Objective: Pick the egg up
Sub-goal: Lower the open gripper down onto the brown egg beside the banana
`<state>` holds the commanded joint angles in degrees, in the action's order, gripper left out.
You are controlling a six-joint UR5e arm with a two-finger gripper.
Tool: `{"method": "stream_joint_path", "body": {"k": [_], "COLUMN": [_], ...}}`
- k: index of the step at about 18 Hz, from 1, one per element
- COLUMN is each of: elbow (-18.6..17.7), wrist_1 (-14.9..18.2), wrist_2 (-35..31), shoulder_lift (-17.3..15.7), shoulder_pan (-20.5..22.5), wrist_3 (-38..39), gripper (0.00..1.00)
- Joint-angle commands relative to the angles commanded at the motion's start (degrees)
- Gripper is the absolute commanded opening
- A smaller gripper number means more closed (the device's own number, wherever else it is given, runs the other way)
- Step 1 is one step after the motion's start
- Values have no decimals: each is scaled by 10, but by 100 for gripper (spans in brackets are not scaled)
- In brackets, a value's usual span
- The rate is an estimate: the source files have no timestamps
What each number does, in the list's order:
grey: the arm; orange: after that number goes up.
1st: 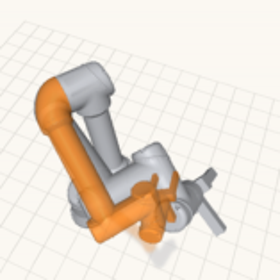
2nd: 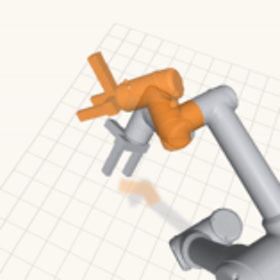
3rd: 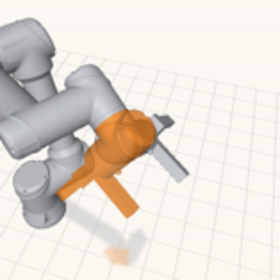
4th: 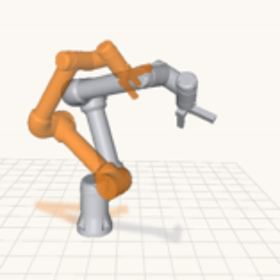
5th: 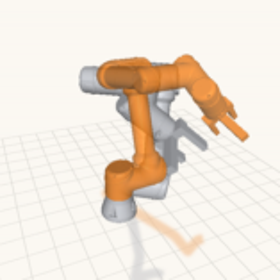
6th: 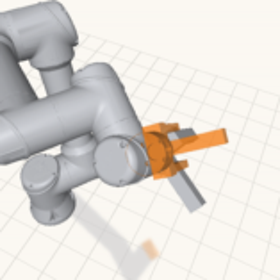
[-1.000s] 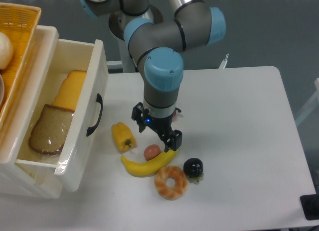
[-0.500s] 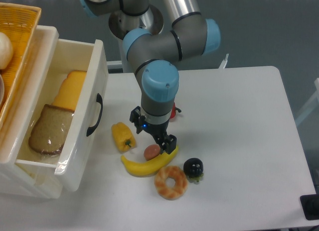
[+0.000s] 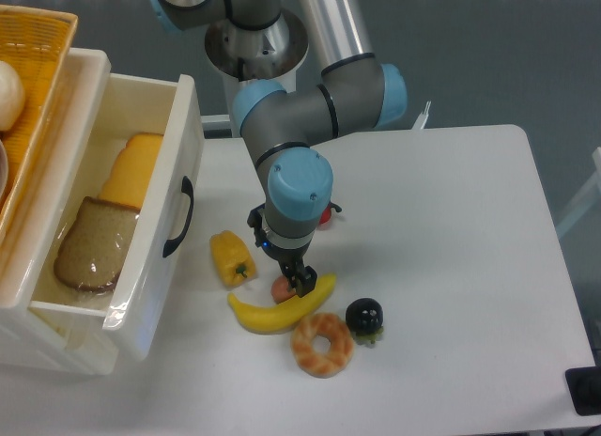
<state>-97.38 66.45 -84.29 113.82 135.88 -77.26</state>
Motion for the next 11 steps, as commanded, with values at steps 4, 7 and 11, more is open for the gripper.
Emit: {"method": "stream_joint_path", "body": {"k": [4, 7, 11], "elbow": [-4, -3, 2], "wrist_1": [0, -1, -2], "wrist_2": [1, 2, 2], "shoulder_lift": [11, 18, 26], "shoulder_pan": [0, 0, 0], "wrist_3": [0, 0, 0], "gripper": [100, 100, 100]}}
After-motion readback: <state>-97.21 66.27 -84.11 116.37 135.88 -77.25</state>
